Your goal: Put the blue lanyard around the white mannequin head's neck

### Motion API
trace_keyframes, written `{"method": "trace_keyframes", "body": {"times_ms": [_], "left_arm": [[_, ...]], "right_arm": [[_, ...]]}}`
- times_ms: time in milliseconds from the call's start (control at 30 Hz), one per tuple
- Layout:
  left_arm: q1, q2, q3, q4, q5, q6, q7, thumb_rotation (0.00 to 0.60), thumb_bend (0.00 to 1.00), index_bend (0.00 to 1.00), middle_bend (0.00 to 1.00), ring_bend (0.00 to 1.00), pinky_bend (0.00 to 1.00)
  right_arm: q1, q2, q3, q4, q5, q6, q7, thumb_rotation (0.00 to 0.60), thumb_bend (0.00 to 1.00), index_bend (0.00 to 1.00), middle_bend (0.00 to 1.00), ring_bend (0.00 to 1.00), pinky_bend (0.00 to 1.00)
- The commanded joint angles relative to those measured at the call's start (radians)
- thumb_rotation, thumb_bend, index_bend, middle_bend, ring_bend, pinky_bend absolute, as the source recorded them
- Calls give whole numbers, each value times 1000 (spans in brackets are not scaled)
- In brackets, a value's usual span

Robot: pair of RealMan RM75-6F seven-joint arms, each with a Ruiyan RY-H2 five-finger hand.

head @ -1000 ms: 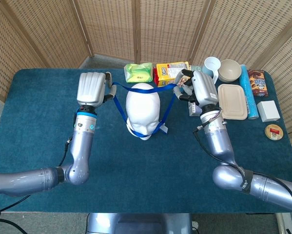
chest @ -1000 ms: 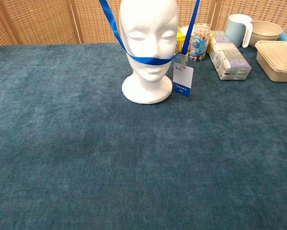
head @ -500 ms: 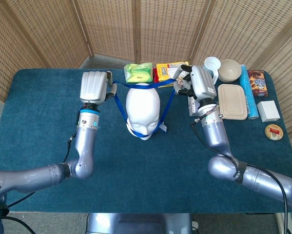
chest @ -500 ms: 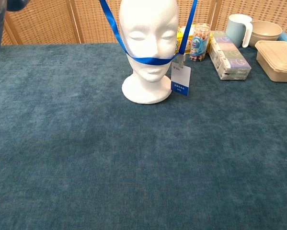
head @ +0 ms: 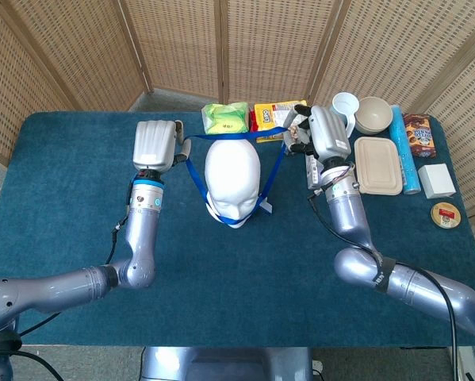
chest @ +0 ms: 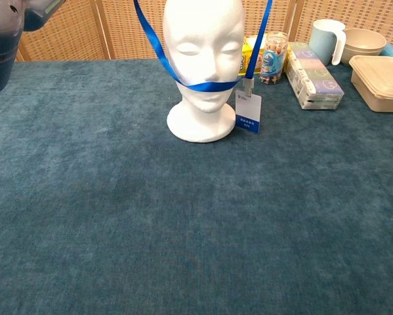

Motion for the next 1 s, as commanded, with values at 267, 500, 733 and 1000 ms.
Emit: {"method": "trace_keyframes", "body": {"times_ms": [267,500,733,1000], "left_arm": [[5,19,11,-42,-32,-23,39,494,231,435,648,601,692],[7,31,16,-70,-28,-21,41,494,210,337,467,343,441],[11,42,17,-80,-30,-18,39,497,205,263,382,246,346],[22,48,23,-77,-37,-18,32,494,204,195,285,161,284]], "right_arm": [[1,33,-26,11,20,-121,14,600,429,379,461,519,607],[2,55,-27,17,7,-184,64,600,373,293,323,331,393],[7,69,-26,14,0,-213,98,543,361,283,286,263,300],[8,86,-32,13,1,-233,122,470,375,283,266,225,239]]}}
